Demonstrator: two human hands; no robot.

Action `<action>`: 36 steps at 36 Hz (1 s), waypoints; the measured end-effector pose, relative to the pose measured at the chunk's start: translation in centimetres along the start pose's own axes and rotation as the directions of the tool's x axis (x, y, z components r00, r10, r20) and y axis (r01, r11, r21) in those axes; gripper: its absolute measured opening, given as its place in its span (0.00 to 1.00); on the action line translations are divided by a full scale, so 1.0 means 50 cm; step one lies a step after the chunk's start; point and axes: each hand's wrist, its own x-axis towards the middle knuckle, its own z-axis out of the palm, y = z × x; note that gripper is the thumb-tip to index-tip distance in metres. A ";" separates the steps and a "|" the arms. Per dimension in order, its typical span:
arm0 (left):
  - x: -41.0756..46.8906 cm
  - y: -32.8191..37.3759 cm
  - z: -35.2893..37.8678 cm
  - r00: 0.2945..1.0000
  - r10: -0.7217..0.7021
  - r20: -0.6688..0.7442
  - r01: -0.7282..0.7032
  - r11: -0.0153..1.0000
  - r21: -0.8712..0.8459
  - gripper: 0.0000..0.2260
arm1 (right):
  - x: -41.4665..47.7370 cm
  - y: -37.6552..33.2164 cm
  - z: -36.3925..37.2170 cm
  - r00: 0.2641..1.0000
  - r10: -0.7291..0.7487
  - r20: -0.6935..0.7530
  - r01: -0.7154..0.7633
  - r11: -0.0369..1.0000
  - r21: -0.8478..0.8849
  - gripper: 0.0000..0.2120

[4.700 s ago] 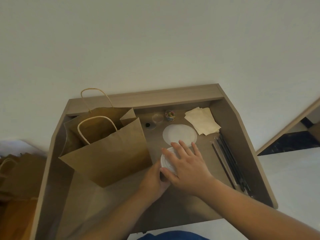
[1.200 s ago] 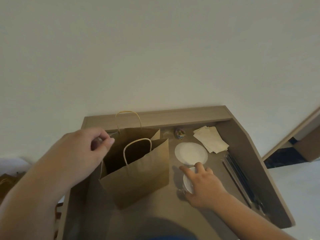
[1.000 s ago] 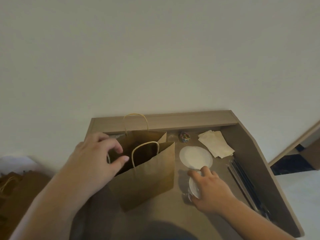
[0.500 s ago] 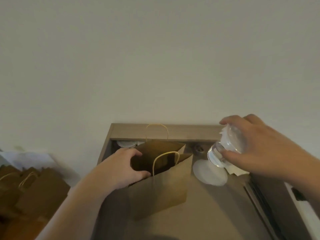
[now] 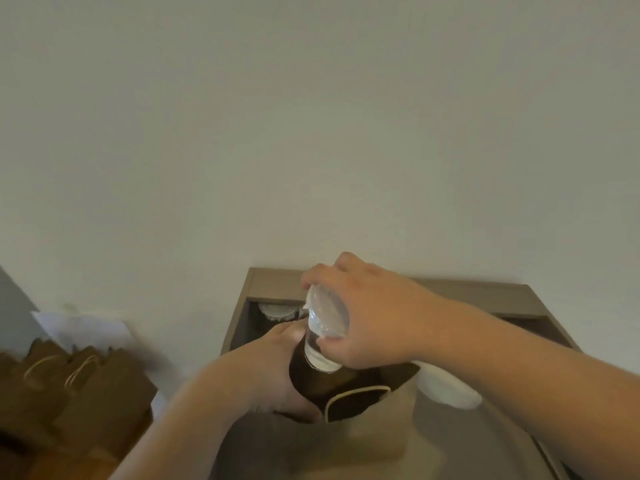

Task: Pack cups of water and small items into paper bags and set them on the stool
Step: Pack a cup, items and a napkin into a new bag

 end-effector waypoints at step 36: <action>0.007 -0.040 0.061 0.972 0.228 -0.057 -0.226 0.974 0.029 0.58 | 0.065 0.006 0.380 0.762 0.290 0.579 -0.127 0.944 -0.306 0.42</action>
